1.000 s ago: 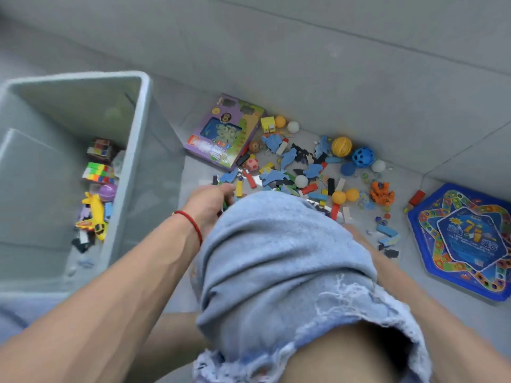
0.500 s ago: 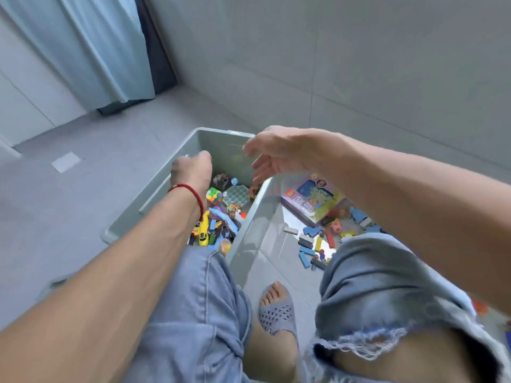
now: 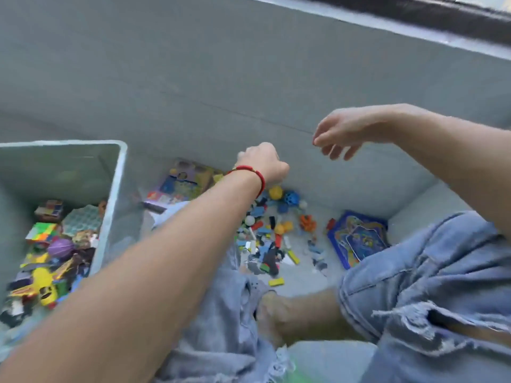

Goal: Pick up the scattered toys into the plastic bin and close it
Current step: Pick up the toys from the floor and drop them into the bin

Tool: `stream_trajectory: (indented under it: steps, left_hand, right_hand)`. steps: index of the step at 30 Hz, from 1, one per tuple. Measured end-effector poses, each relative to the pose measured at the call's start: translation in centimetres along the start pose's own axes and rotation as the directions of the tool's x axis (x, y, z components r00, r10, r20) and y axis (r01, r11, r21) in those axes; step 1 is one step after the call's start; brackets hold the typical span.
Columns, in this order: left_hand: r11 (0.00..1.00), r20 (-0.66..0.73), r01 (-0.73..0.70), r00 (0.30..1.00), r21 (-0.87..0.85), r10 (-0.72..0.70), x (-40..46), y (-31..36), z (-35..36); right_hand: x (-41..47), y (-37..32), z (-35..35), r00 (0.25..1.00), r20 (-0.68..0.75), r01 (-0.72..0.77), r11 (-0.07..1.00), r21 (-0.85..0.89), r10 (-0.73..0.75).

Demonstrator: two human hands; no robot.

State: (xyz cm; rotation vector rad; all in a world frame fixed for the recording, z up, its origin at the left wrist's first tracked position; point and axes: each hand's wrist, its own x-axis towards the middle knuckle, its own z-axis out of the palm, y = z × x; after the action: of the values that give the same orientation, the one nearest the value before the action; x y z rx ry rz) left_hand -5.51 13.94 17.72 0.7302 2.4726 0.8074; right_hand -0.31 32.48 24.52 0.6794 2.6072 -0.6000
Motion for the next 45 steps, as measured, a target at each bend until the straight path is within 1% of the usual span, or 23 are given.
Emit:
stream_trajectory:
  steps: [2,3,7,11,14,16,17,18,20,21,23,26,31,33,35,37,38,39,40,42,43,44,45]
  left_hand:
    - [0.993,0.076,-0.101,0.992,0.064,0.096,0.0,1.1,2.1]
    - [0.986,0.121,-0.133,0.985,0.095,0.122,0.0,1.2,3.3]
    - [0.97,0.249,-0.188,0.957,0.155,0.146,0.5,0.8,7.3]
    - [0.97,0.365,-0.187,0.923,0.153,0.12,1.1,0.3,10.2]
    - [0.96,0.413,-0.168,0.909,0.224,0.063,2.3,-0.3,12.6]
    - [0.953,0.435,-0.138,0.901,0.27,0.007,3.3,-1.1,14.4]
    - [0.951,0.444,-0.117,0.896,0.286,-0.024,3.9,-1.5,15.3]
    - [0.947,0.465,-0.098,0.884,0.305,-0.058,4.3,-1.9,16.3]
    - [0.938,0.516,-0.064,0.847,0.34,-0.129,5.0,-3.2,18.0]
    - [0.934,0.535,-0.041,0.828,0.356,-0.168,5.4,-3.9,18.7]
    - [0.923,0.56,0.02,0.79,0.384,-0.25,6.2,-5.4,19.7]
    - [0.895,0.584,0.073,0.734,0.44,-0.347,6.9,-7.4,20.6]
    - [0.876,0.585,0.101,0.707,0.472,-0.397,7.6,-8.3,21.3]
    - [0.882,0.592,0.105,0.704,0.46,-0.392,7.9,-7.9,21.5]
    - [0.895,0.593,0.115,0.712,0.431,-0.377,7.9,-7.3,21.9]
    - [0.911,0.585,0.14,0.727,0.388,-0.361,7.7,-6.7,22.4]
    - [0.92,0.576,0.16,0.738,0.358,-0.352,7.6,-6.6,22.8]
    - [0.93,0.568,0.179,0.749,0.322,-0.341,7.4,-6.4,23.2]
    - [0.937,0.562,0.21,0.755,0.28,-0.337,7.1,-6.4,23.7]
    - [0.931,0.555,0.33,0.751,0.155,-0.359,6.6,-6.5,25.3]
    - [0.91,0.549,0.405,0.743,0.085,-0.382,6.3,-6.6,26.2]
    - [0.877,0.544,0.48,0.73,0.022,-0.413,6.1,-6.6,27.1]
    - [0.831,0.54,0.555,0.712,-0.04,-0.449,6.0,-6.4,27.9]
  right_hand:
    - [-0.4,3.1,-0.3,0.994,0.003,-0.112,0.98,-0.162,0.114]
    - [-0.2,4.6,0.1,0.988,-0.002,-0.152,0.966,-0.207,0.155]
    - [1.2,10.2,5.7,0.967,-0.032,-0.255,0.94,-0.228,0.255]
    - [1.8,15.1,15.7,0.932,0.139,-0.295,0.923,-0.248,0.336]
    - [2.9,18.4,22.4,0.875,0.276,-0.348,0.912,-0.217,0.399]
    - [4.3,20.6,26.8,0.828,0.332,-0.419,0.892,-0.17,0.452]
    - [5.2,21.8,28.7,0.811,0.332,-0.465,0.875,-0.135,0.482]
    - [5.9,22.7,30.5,0.808,0.303,-0.508,0.858,-0.076,0.505]
    - [7.4,24.0,33.4,0.854,0.165,-0.505,0.862,0.036,0.493]
    - [8.2,24.5,34.5,0.889,0.083,-0.457,0.886,0.078,0.451]
    - [9.7,25.1,35.9,0.941,-0.006,-0.333,0.934,0.132,0.337]
    - [11.3,26.3,37.6,0.966,-0.03,-0.249,0.958,0.143,0.255]
    - [11.0,28.0,39.0,0.95,-0.041,-0.3,0.941,0.154,0.309]
    - [10.4,28.4,39.5,0.937,-0.071,-0.327,0.93,0.167,0.342]
    - [10.1,28.4,39.8,0.935,-0.094,-0.331,0.935,0.127,0.343]
    - [9.7,28.1,39.8,0.938,-0.077,-0.331,0.938,0.099,0.339]
    - [9.5,27.9,39.9,0.934,-0.046,-0.344,0.927,0.146,0.354]
    - [9.2,27.6,40.1,0.92,-0.009,-0.379,0.894,0.24,0.392]
    - [8.9,27.2,40.2,0.89,0.032,-0.435,0.825,0.359,0.455]
    - [8.0,26.0,40.3,0.816,0.122,-0.519,0.622,0.586,0.565]
    - [7.6,25.2,40.2,0.802,0.188,-0.518,0.503,0.692,0.567]
    - [7.3,24.3,39.8,0.816,0.264,-0.49,0.373,0.788,0.515]
    - [7.1,23.3,39.1,0.844,0.328,-0.46,0.258,0.85,0.424]
